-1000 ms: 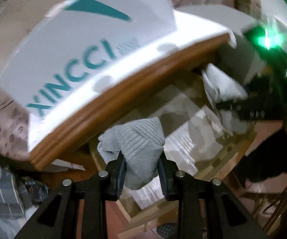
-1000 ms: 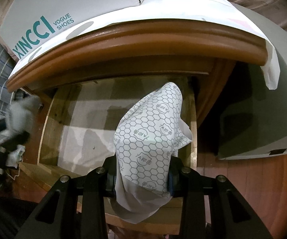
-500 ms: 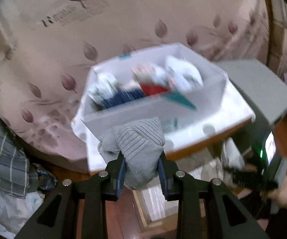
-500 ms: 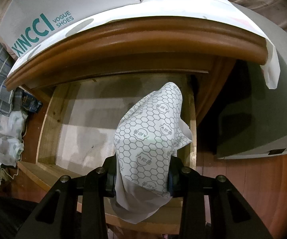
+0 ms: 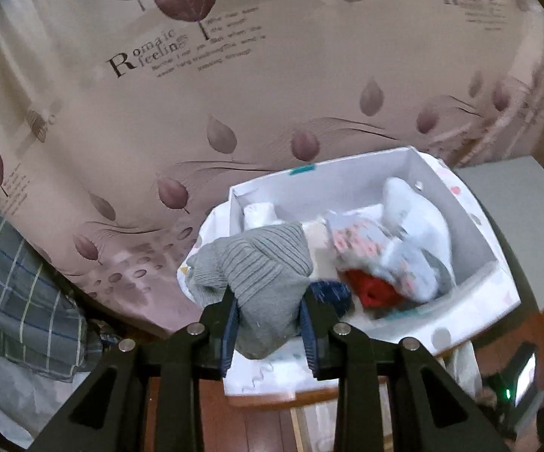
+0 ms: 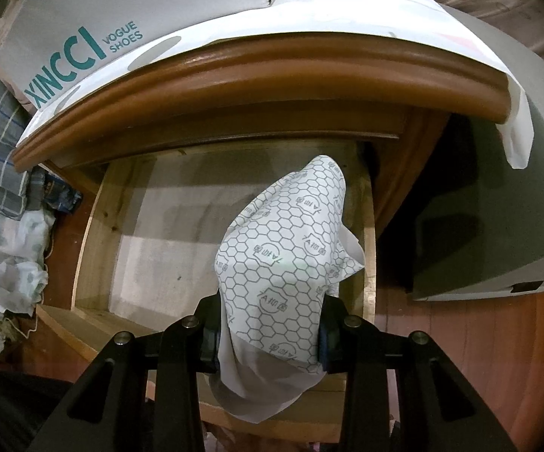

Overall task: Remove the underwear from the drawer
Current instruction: 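Carry the grey garment over the box and open the left tool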

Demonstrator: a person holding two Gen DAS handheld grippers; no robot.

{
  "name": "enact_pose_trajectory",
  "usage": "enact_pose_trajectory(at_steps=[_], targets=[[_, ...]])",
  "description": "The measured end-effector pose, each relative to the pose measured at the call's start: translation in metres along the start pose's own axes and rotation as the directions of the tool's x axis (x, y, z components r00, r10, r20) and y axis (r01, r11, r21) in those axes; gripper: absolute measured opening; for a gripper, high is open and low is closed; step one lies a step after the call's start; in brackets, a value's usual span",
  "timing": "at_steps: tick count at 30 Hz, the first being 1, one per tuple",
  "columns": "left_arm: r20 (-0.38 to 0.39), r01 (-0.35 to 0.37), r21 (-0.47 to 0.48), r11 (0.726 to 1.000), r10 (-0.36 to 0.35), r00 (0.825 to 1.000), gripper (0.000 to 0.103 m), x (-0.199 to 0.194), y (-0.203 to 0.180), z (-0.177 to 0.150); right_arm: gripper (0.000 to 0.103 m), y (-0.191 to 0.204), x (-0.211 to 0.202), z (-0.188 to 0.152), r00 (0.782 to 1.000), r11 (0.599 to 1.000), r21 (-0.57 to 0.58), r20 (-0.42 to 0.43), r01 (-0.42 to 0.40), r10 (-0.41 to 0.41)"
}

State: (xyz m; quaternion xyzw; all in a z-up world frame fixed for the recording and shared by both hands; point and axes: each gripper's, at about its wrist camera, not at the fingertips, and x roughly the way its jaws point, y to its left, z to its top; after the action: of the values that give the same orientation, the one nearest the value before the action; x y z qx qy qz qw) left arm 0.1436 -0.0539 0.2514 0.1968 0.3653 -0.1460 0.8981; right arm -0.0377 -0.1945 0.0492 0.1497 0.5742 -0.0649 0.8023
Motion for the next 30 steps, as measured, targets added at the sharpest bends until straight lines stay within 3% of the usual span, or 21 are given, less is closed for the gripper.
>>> enact_pose_trajectory(at_steps=[4, 10, 14, 26, 30], targets=[[-0.032, -0.002, -0.003, 1.000, 0.002, 0.999, 0.029, 0.027, -0.003, 0.015, 0.033, 0.000, 0.000, 0.000, 1.000, 1.000, 0.001, -0.003, 0.000, 0.000], [-0.078, 0.054, 0.017, 0.998, -0.053, 0.996, 0.030, 0.069, -0.018, 0.021, 0.033, 0.001, 0.000, 0.001, 1.000, 1.000, 0.003, -0.003, -0.007, 0.007], [-0.098, 0.021, 0.061, 0.998, -0.015, 0.995, 0.030, 0.094, -0.027, 0.018, 0.033, 0.002, 0.000, 0.001, 1.000, 1.000, -0.003, -0.002, -0.008, 0.008], [-0.124, 0.006, 0.074, 0.997, 0.003, 0.992, 0.036, 0.109, -0.036, 0.014, 0.033, 0.005, 0.003, 0.002, 1.000, 1.000, -0.010, -0.015, -0.001, 0.000], [-0.121, 0.012, 0.060, 0.998, -0.005, 0.993, 0.053, 0.103, -0.034, 0.015, 0.033, 0.006, 0.004, 0.002, 1.000, 1.000, -0.015, -0.017, 0.003, -0.003]])
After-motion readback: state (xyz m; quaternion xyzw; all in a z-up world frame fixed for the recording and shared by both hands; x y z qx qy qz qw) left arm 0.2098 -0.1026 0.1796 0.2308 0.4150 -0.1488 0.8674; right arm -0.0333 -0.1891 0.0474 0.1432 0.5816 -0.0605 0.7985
